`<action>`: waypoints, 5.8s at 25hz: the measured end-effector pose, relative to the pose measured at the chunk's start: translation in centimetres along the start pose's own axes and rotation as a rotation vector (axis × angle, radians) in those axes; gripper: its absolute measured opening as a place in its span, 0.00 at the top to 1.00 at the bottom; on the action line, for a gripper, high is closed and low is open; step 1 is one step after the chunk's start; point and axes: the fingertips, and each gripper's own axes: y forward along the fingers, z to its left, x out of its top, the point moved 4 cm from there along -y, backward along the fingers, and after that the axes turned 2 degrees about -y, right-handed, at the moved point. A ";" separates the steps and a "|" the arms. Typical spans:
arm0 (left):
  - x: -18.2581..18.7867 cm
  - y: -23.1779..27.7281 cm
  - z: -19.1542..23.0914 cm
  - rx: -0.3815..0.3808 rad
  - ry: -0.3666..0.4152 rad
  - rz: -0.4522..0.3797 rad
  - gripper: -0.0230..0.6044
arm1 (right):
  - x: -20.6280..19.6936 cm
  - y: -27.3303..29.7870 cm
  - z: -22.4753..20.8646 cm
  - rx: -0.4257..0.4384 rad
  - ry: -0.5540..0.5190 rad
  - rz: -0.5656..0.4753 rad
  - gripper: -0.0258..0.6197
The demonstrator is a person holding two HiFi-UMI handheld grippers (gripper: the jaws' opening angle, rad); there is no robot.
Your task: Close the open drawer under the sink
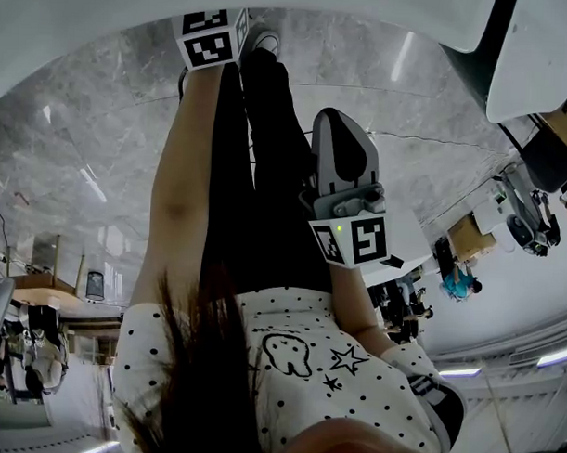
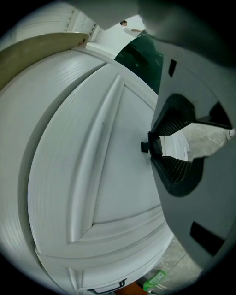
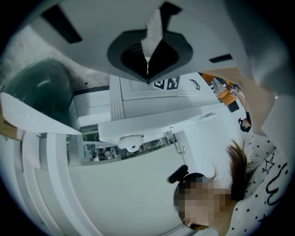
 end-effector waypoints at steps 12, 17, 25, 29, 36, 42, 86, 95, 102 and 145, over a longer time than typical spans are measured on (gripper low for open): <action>0.4 -0.5 0.6 0.008 0.004 -0.009 0.74 | -0.1 -0.1 0.4 0.000 0.005 0.001 0.94; 0.5 -0.4 0.5 0.013 -0.004 -0.007 0.74 | -0.1 -0.3 0.2 0.003 0.012 0.002 0.94; 0.4 -0.4 0.5 0.022 -0.018 -0.002 0.74 | -0.4 -0.6 0.1 0.005 0.016 0.003 0.94; 0.5 -0.5 0.5 0.024 -0.020 -0.003 0.74 | -0.4 -0.7 0.0 0.004 0.019 0.003 0.94; 0.4 -0.1 0.2 0.029 -0.026 -0.014 0.74 | -0.9 -0.9 -0.8 -0.002 0.031 0.008 0.94; 0.3 0.0 0.4 0.033 -0.030 -0.014 0.74 | -1.1 -0.8 -1.1 -0.009 0.040 0.009 0.94; 8.5 -13.7 -5.8 0.145 0.099 -0.194 0.96 | 6.2 -3.7 -4.2 0.169 -0.089 -0.097 0.94; 12.3 -18.1 -9.5 0.116 0.118 -0.230 0.96 | 9.2 -5.6 -4.3 0.169 -0.125 -0.126 0.94; 15.8 -21.5 -12.8 0.092 0.141 -0.281 0.96 | 10.9 -6.3 -4.4 0.178 -0.122 -0.160 0.94; 26.4 -39.5 -16.8 -0.146 0.257 -0.554 0.96 | 23.5 -11.4 4.9 0.193 -0.272 -0.468 0.94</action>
